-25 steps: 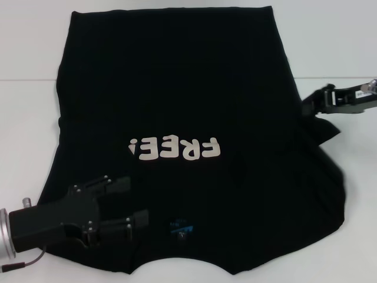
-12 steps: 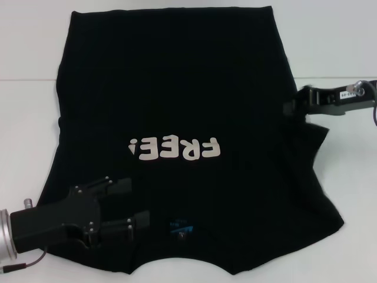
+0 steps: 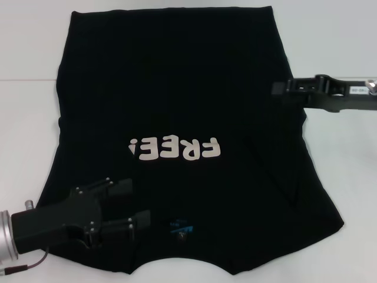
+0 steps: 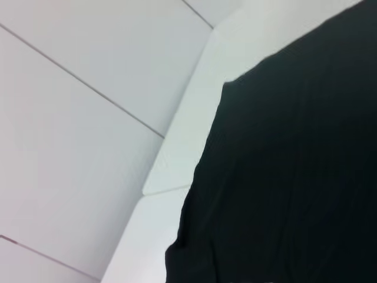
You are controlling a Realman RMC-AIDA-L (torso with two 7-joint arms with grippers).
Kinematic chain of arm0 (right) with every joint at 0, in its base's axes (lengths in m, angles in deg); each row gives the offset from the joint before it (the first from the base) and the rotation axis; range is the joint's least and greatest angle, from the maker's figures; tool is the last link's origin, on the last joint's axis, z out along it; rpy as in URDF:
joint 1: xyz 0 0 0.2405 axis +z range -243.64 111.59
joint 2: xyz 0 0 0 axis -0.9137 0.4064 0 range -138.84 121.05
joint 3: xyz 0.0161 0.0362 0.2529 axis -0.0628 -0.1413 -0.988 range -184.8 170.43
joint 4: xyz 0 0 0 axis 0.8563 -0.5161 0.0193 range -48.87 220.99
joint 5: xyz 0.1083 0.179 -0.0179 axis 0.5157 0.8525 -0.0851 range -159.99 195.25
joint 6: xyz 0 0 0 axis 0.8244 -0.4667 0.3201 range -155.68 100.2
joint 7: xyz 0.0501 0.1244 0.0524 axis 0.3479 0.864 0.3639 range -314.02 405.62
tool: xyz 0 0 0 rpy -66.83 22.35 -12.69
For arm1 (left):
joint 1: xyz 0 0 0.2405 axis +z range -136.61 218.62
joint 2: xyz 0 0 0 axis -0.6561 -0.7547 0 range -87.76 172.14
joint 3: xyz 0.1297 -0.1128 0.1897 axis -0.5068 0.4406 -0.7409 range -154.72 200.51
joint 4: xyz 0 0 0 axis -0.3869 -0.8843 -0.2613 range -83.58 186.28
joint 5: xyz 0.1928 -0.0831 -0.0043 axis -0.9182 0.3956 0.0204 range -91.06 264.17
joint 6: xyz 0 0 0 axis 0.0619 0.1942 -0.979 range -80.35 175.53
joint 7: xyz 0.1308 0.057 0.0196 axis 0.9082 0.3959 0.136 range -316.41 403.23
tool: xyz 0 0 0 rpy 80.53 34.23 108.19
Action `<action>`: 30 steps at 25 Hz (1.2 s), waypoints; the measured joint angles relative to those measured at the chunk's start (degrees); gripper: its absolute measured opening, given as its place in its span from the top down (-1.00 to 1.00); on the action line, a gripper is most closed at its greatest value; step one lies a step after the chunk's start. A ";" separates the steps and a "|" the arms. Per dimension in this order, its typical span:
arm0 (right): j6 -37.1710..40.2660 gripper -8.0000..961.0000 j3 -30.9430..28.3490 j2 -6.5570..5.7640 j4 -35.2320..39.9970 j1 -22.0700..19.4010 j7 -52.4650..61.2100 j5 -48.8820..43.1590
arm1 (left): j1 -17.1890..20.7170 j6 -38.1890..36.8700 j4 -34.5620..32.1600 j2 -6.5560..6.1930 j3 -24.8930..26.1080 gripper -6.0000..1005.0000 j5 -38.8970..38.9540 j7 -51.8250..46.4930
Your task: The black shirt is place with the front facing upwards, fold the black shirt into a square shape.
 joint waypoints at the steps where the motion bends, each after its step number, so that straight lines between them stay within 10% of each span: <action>1: 0.24 0.30 -0.03 -0.02 -0.23 -0.71 -1.50 0.98 | -0.03 0.00 0.02 -0.02 0.05 -0.65 0.01 -1.11; 6: 5.32 -0.16 -0.15 0.69 -0.79 -6.35 -18.55 6.51 | -0.63 0.02 -0.09 -0.62 1.25 -0.65 0.49 -11.29; 16: 9.36 -0.58 0.42 5.93 -0.53 -15.81 -56.06 6.29 | -1.90 -0.04 -6.81 -4.85 6.16 -0.64 -5.66 -45.63; 30: 7.87 -0.97 1.77 8.50 -2.23 -15.46 -71.87 0.32 | -5.51 2.31 -15.71 -8.68 12.28 -0.63 -29.47 -68.06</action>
